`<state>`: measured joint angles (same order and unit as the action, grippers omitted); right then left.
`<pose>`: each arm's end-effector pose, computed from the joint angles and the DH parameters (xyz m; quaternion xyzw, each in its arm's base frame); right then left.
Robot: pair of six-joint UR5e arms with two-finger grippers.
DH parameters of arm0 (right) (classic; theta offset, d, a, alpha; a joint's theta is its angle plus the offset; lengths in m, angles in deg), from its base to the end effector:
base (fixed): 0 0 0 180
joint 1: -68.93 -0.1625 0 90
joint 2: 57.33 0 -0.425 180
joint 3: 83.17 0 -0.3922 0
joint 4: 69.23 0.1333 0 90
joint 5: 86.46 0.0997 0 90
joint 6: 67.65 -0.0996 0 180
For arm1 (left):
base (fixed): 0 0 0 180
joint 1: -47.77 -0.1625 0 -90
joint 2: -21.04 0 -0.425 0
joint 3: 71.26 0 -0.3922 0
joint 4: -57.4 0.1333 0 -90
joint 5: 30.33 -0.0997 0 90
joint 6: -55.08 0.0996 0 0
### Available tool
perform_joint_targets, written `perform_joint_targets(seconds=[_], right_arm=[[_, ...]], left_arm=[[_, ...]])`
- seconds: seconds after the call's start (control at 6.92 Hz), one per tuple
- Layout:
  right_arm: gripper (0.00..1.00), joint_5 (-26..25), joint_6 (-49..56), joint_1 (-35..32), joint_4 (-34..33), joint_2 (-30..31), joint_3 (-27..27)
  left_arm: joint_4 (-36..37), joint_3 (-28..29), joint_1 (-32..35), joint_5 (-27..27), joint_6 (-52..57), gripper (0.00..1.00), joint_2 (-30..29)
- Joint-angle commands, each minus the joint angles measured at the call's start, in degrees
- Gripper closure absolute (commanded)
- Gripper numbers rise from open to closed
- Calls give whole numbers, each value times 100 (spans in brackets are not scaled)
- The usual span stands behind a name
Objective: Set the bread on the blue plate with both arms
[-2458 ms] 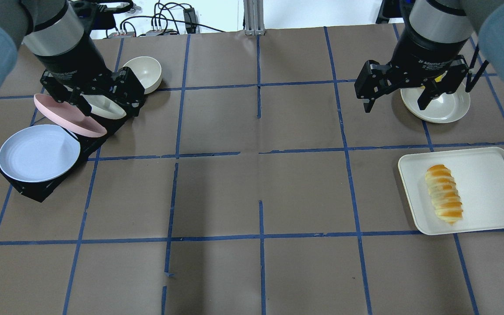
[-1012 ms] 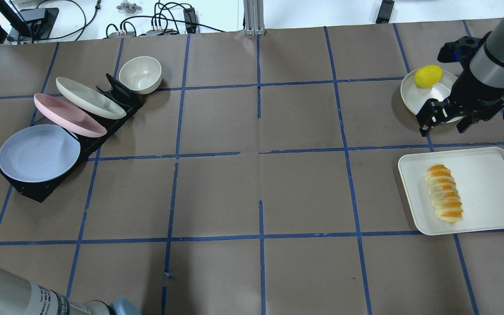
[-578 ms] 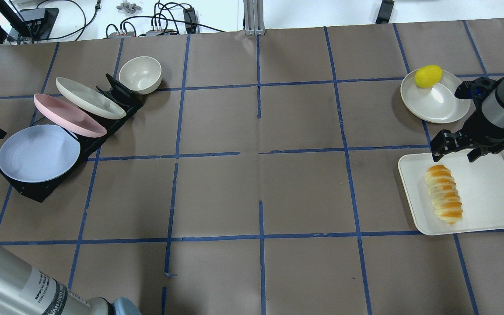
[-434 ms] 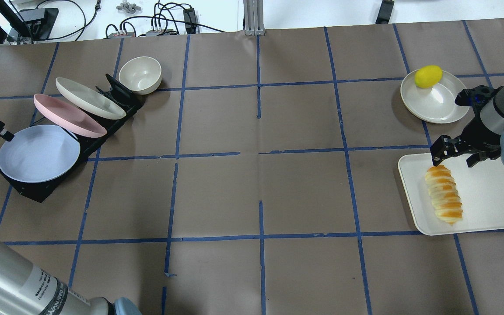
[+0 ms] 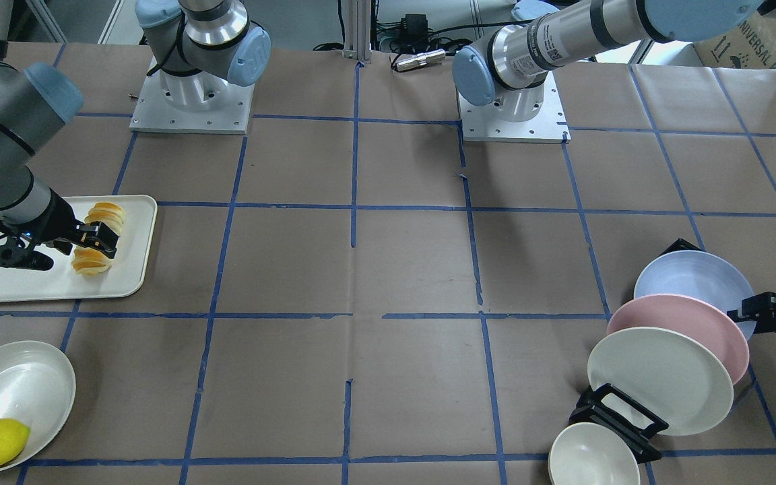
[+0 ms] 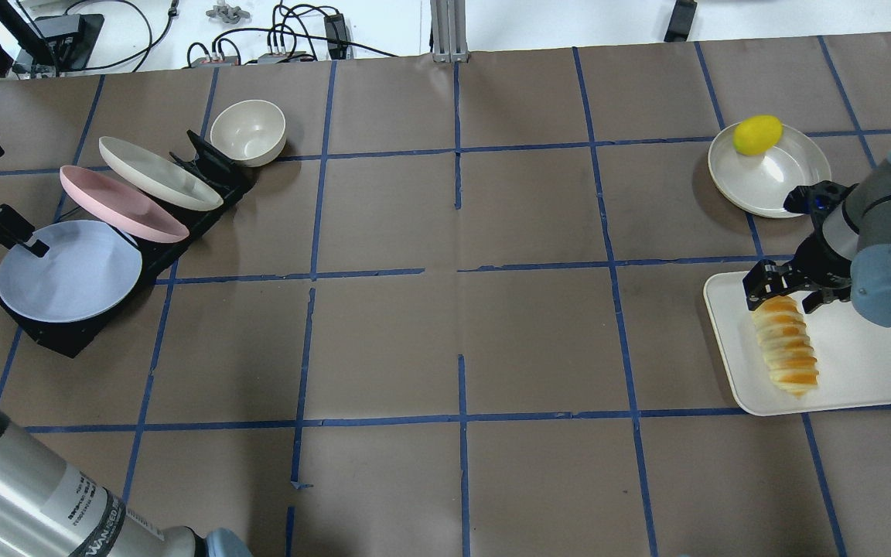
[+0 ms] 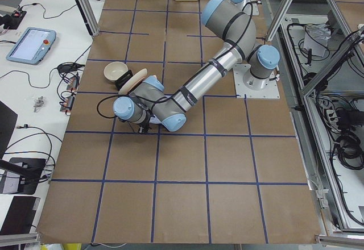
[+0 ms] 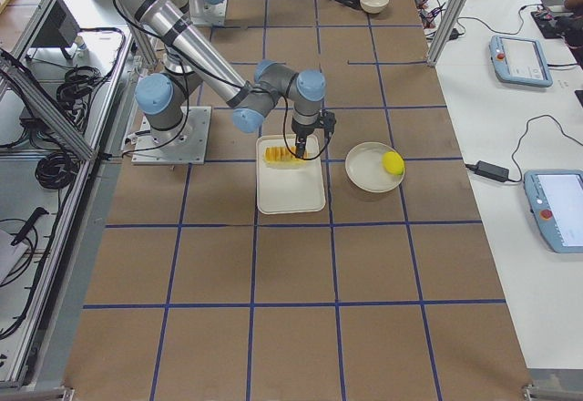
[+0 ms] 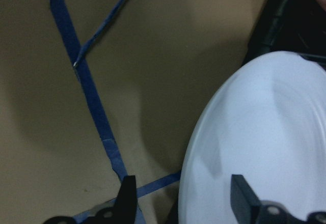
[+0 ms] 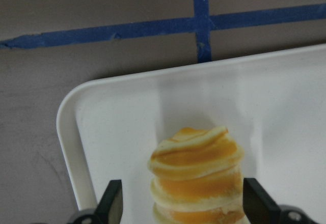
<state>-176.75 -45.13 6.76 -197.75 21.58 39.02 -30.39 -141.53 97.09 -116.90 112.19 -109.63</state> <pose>-0.0966 -0.4673 0.2032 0.0462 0.9981 0.0387 0.0154 0.3544 -0.6260 0.2185 -0.1361 -0.9768 -0.0847 0.1420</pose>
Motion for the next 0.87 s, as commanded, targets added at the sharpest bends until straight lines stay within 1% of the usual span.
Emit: perform_joint_targets(seconds=[0.0, 0.14, 0.43, 0.58, 0.72], right_arm=[[15, -76, 25, 73, -156, -78, 95], [13, -277, 42, 73, -52, -26, 95], [14, -367, 42, 73, 89, -25, 156], [14, -358, 51, 73, 90, -25, 226], [14, -367, 60, 73, 90, -25, 226]], left_arm=[[-80, 66, 25, -26, -7, 87, 60], [-98, 75, 25, -26, -7, 89, 95], [-369, 66, 25, -44, -33, 89, 305], [-701, 66, 25, -52, -33, 89, 524], [-992, -99, 25, -70, -33, 89, 917]])
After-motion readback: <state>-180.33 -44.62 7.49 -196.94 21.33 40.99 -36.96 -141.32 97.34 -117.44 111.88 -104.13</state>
